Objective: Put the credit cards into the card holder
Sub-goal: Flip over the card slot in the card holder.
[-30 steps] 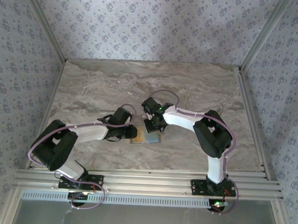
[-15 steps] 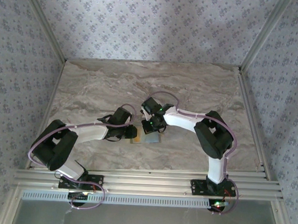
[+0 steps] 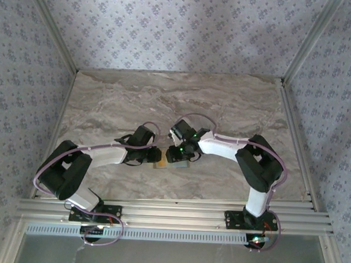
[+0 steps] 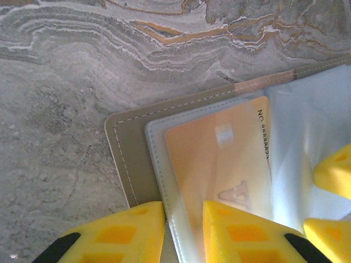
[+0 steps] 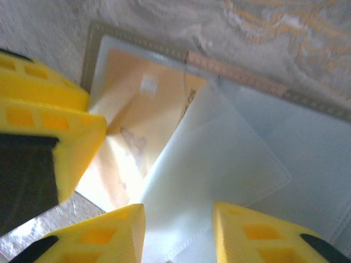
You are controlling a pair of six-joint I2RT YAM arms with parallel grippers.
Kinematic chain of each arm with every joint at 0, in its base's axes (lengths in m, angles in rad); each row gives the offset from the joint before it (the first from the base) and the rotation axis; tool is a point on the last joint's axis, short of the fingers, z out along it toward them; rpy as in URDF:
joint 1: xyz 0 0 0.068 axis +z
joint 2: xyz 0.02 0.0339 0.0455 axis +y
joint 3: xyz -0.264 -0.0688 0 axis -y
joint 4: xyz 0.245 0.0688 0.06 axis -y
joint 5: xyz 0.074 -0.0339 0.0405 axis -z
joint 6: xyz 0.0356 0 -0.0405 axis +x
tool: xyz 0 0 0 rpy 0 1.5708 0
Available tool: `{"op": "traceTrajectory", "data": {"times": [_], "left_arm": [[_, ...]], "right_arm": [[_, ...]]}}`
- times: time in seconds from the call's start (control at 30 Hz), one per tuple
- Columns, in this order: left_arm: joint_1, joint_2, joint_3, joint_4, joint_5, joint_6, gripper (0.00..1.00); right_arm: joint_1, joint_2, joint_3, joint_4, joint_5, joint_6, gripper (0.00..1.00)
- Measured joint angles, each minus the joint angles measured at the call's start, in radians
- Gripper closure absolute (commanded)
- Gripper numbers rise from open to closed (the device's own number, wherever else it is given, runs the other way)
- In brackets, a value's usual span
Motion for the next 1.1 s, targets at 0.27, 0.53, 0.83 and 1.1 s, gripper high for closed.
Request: {"op": "traceTrajectory", "data": {"times": [0.27, 0.53, 0.83, 1.1], "left_arm": [[0.0, 0.0, 0.0, 0.0, 0.0, 0.0, 0.74], [0.0, 0.0, 0.0, 0.0, 0.0, 0.0, 0.74], [0.005, 0.0, 0.0, 0.0, 0.008, 0.0, 0.74], [0.034, -0.008, -0.021, 0.027, 0.055, -0.005, 0.74]], "right_arm": [[0.025, -0.058, -0.065, 0.039, -0.012, 0.053, 0.54], [0.03, -0.06, -0.09, 0.089, -0.045, 0.091, 0.49], [0.03, -0.061, -0.092, 0.18, -0.132, 0.13, 0.48], [0.023, -0.059, -0.085, 0.193, -0.139, 0.133, 0.48]]}}
